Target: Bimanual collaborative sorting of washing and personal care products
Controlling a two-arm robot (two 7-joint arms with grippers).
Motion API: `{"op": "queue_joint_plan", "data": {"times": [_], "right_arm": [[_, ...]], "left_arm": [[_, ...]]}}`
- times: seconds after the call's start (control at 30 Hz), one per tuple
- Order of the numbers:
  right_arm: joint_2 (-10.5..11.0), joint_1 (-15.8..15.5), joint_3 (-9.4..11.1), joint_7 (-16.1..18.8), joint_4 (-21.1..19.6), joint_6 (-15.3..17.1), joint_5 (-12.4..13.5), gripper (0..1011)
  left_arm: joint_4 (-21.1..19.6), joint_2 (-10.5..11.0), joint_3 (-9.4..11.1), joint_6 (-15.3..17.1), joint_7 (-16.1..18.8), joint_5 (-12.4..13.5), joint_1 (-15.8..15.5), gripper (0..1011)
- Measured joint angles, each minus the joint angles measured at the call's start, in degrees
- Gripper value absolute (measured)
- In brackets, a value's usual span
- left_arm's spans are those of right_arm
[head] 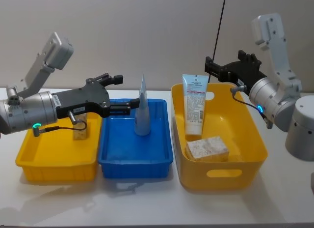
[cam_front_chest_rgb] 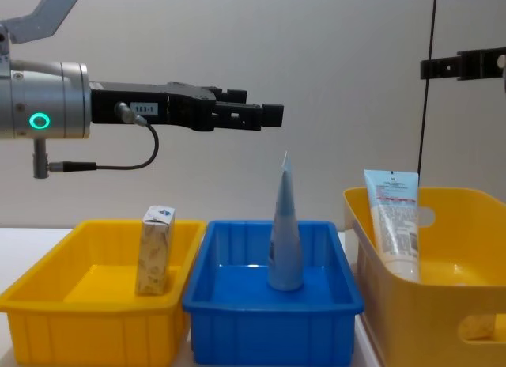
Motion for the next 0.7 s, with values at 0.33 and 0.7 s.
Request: {"op": "queue_joint_plan", "data": {"times": [0.33,0.7], "right_arm": [[0.0,0.0,0.0,0.0,0.1,0.1,0.0,1002],[0.0,0.0,0.0,0.1,0.1,0.0,0.0,1002]], "left_arm": [[0.0,0.0,0.0,0.0,0.0,0.0,0.0,1001],[0.0,0.0,0.0,0.0,0.0,0.0,0.0,1001]]}}
